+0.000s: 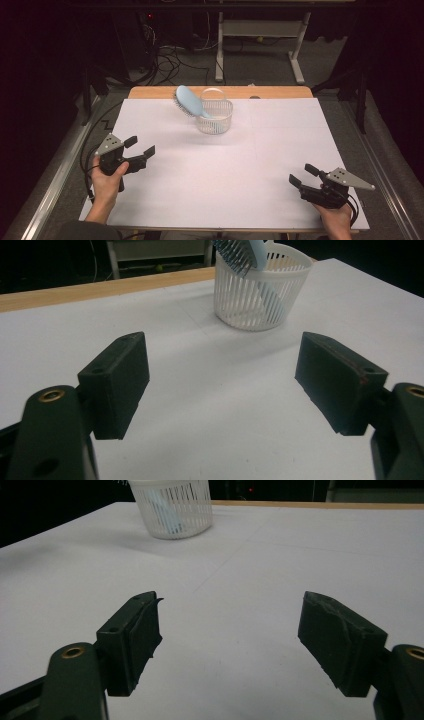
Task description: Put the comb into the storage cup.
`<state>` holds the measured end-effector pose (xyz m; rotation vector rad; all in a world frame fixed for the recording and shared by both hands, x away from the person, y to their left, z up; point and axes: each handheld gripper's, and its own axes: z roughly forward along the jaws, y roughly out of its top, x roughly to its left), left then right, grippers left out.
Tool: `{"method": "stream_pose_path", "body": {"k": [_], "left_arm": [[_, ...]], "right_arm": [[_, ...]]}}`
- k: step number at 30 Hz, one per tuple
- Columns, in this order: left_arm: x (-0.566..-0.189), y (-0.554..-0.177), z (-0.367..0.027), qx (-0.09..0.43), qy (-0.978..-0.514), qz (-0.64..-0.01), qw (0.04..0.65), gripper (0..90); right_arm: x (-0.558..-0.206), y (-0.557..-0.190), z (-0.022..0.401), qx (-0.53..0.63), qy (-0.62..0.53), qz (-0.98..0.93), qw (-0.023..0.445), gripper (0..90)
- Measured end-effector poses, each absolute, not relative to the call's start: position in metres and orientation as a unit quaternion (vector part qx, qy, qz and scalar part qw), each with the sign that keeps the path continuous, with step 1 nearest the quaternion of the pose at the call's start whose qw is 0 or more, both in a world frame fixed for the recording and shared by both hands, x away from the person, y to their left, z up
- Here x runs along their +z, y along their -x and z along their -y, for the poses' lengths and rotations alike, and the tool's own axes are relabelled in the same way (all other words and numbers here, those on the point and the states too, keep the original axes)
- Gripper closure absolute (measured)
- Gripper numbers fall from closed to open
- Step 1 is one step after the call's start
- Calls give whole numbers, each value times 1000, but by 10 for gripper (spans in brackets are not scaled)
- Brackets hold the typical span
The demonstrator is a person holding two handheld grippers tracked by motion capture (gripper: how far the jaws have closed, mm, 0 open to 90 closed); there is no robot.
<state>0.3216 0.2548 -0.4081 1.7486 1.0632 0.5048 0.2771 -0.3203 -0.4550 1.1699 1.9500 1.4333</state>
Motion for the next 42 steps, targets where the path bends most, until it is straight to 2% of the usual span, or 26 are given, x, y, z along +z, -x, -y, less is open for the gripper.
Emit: {"method": "stream_pose_path", "body": {"k": [26,31,42], "left_arm": [[-420,-303,-260,223,-718,-443,488,219],[-428,-298,-264,217,-709,-454,495,219],[-439,-293,-267,200,-721,-454,483,216]], "right_arm": [[-455,-277,320,523,-424,-706,221,255],[-455,-276,320,526,-423,-704,221,256],[-455,-277,320,522,-427,-705,220,256]]}}
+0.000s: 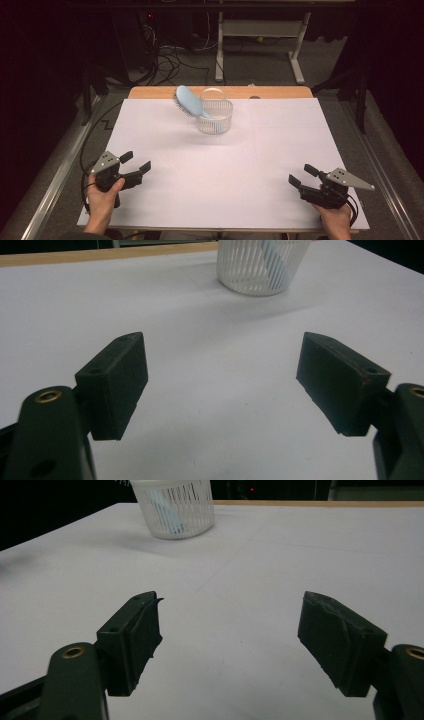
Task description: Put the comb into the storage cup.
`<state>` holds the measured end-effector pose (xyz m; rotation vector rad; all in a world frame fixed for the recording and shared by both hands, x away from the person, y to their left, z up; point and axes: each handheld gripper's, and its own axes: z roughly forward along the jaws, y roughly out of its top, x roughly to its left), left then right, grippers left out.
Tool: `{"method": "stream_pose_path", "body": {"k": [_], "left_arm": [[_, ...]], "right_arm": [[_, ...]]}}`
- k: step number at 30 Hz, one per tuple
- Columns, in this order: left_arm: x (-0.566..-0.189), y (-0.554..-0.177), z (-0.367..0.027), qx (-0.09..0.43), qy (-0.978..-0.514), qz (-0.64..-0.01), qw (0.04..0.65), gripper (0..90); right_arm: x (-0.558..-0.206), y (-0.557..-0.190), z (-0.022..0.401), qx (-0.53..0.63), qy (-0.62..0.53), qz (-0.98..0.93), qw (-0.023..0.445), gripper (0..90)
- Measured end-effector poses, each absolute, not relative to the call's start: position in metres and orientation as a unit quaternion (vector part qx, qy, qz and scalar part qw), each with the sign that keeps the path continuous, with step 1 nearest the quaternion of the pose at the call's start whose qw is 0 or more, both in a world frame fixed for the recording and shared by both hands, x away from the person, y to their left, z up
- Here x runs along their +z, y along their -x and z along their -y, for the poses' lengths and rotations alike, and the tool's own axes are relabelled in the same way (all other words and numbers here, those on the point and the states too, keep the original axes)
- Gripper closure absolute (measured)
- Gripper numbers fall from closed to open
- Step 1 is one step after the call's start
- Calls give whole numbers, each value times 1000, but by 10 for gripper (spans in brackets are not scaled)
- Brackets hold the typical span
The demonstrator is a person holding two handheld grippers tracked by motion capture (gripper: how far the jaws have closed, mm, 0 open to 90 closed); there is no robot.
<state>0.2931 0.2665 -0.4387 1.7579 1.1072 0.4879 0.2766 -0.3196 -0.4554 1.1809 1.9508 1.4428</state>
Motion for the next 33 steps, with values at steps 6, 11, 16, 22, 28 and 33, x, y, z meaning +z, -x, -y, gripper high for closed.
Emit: {"method": "stream_pose_path", "body": {"k": [6,11,16,22,28,33], "left_arm": [[-440,-294,-263,198,-724,-453,481,216],[-444,-295,-260,196,-729,-452,476,216],[-447,-294,-258,193,-731,-454,471,220],[-449,-293,-256,187,-737,-454,464,226],[-454,-292,-257,179,-732,-457,473,225],[-456,-291,-257,178,-732,-456,474,225]], "right_arm": [[-455,-276,322,524,-431,-700,221,256],[-455,-275,322,525,-431,-699,222,256],[-455,-275,323,524,-432,-699,223,257],[-454,-275,324,524,-432,-699,225,257],[-454,-275,325,524,-433,-698,226,257],[-454,-274,325,522,-432,-699,227,258]]}}
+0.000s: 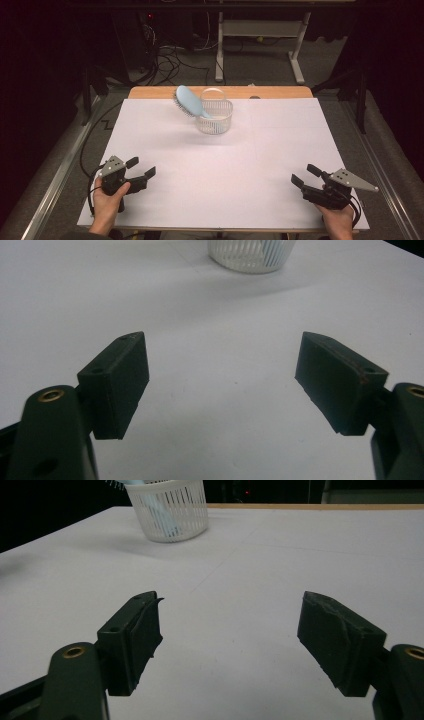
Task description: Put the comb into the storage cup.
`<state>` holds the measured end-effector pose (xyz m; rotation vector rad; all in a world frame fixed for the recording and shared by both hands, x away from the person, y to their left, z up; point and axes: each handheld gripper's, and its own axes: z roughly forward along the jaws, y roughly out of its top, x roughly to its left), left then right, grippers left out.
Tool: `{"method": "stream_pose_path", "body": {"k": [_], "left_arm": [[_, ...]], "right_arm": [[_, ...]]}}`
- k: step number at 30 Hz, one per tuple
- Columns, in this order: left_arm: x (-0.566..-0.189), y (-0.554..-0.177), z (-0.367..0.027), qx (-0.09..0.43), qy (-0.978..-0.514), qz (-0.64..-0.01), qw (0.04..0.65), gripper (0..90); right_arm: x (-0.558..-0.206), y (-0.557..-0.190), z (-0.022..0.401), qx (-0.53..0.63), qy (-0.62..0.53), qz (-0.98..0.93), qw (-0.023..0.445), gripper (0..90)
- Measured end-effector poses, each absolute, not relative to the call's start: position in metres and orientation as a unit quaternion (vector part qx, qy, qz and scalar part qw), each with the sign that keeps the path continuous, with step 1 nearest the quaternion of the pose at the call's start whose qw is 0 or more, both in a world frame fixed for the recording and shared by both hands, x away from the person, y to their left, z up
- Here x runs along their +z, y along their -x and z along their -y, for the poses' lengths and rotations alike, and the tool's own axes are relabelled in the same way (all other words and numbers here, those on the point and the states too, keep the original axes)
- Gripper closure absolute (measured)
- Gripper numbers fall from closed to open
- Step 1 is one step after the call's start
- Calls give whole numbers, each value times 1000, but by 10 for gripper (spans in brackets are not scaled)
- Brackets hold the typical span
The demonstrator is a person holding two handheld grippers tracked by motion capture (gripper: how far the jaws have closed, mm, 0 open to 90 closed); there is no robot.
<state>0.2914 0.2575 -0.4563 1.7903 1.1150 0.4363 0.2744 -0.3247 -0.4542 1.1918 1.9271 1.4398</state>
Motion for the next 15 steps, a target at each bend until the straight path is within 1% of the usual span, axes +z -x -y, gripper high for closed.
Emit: {"method": "stream_pose_path", "body": {"k": [15], "left_arm": [[-468,-286,-258,188,-725,-464,472,225]], "right_arm": [[-454,-274,324,522,-432,-700,226,258]]}}
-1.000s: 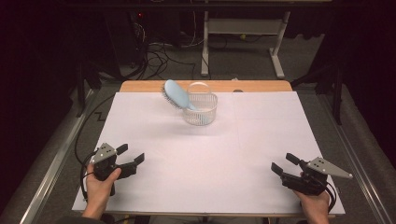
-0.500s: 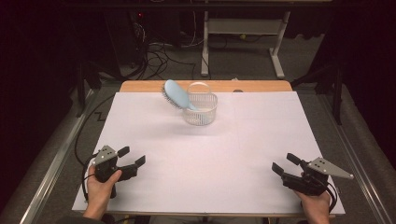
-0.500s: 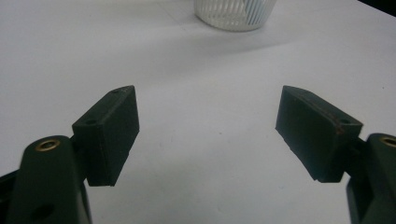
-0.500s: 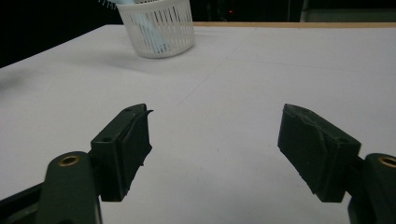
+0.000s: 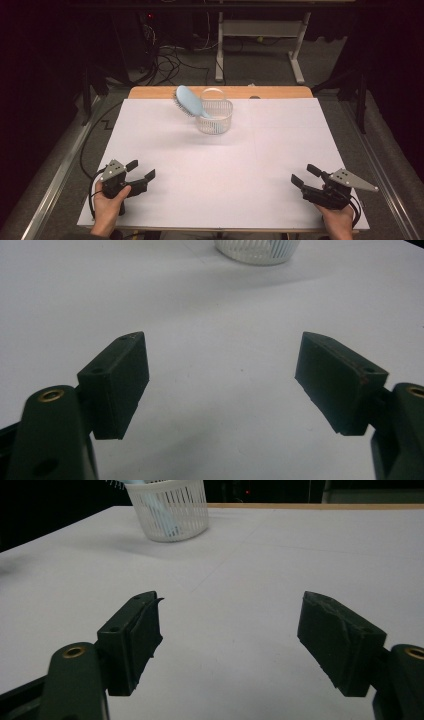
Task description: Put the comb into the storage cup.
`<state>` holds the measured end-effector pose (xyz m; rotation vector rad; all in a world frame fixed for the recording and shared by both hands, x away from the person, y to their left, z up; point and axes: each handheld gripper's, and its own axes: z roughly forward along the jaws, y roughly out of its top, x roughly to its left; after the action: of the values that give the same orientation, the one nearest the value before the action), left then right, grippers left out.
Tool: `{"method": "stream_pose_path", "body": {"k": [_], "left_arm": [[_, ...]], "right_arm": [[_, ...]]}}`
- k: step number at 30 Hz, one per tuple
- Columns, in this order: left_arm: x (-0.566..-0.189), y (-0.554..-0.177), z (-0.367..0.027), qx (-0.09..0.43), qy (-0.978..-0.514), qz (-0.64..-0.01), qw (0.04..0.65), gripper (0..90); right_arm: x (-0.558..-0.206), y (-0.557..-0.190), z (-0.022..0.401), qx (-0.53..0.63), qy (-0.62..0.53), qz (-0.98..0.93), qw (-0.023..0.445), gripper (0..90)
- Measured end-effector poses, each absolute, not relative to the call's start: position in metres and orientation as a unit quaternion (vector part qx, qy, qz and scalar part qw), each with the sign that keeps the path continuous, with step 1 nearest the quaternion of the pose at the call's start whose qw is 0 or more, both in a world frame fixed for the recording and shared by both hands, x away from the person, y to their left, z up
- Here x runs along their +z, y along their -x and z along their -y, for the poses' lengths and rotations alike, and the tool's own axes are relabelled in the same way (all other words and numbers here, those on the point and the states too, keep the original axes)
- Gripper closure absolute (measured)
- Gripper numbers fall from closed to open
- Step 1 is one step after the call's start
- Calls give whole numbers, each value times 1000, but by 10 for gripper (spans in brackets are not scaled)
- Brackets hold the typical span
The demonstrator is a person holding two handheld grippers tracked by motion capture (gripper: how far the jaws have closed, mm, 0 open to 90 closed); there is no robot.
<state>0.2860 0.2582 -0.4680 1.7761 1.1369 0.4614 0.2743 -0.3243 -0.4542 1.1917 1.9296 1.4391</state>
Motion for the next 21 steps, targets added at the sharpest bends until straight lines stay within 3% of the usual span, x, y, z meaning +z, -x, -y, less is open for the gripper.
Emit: {"method": "stream_pose_path", "body": {"k": [21], "left_arm": [[-474,-279,-265,196,-713,-477,476,229]], "right_arm": [[-455,-275,322,520,-430,-704,222,255]]}}
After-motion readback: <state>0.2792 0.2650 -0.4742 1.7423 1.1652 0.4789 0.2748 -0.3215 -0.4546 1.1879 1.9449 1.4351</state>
